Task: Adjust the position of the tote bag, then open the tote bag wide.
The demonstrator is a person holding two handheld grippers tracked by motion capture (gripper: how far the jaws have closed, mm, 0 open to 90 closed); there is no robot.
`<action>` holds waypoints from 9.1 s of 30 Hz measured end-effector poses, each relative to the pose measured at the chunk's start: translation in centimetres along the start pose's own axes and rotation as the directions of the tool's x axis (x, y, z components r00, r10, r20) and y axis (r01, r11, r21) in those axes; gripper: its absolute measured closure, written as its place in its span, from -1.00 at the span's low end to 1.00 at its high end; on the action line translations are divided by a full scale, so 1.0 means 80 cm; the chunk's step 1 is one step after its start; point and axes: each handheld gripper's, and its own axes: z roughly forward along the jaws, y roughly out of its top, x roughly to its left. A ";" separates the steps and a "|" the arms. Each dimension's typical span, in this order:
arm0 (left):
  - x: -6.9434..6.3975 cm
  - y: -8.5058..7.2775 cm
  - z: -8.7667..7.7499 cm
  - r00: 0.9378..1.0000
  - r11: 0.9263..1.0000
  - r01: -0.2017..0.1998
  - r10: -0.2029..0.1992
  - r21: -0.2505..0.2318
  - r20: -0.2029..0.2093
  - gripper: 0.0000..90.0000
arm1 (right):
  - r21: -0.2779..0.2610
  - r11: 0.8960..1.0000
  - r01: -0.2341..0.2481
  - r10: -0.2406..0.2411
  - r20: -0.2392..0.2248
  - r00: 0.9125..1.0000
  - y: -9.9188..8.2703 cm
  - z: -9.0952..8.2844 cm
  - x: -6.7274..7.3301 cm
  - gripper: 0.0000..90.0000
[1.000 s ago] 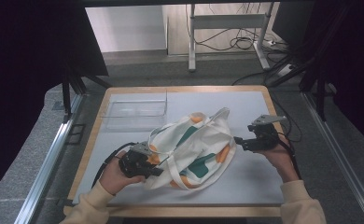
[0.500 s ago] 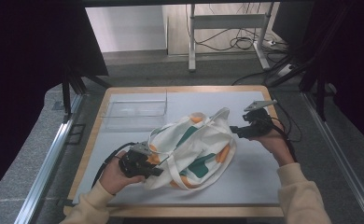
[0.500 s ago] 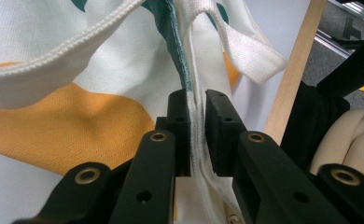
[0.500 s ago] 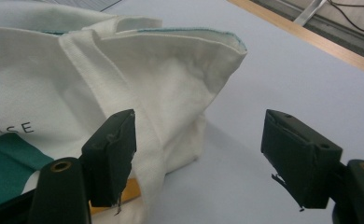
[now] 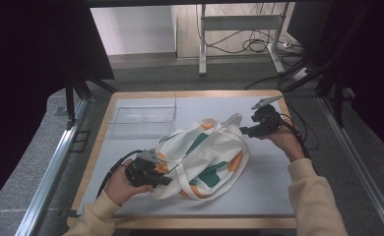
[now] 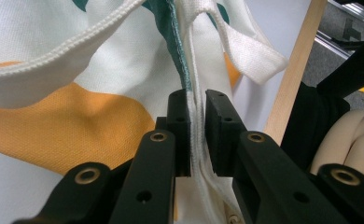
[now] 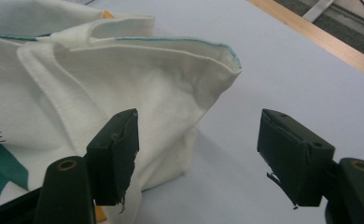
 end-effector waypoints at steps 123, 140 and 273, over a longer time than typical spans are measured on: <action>0.046 0.023 -0.055 0.987 0.992 -0.006 -0.014 -0.124 -0.162 -0.16 | -0.194 0.980 -0.030 0.020 -0.055 0.998 -0.083 -0.090 0.043 -0.27; 0.051 0.020 -0.062 0.982 0.988 0.020 -0.048 -0.155 -0.181 -0.27 | -0.219 0.976 0.003 -0.020 -0.076 0.997 -0.067 -0.085 0.062 -0.29; 0.058 0.113 0.025 0.994 0.994 -0.111 0.111 -0.017 -0.004 0.90 | -0.116 0.963 0.242 -0.264 -0.251 0.931 0.018 -0.011 0.155 0.31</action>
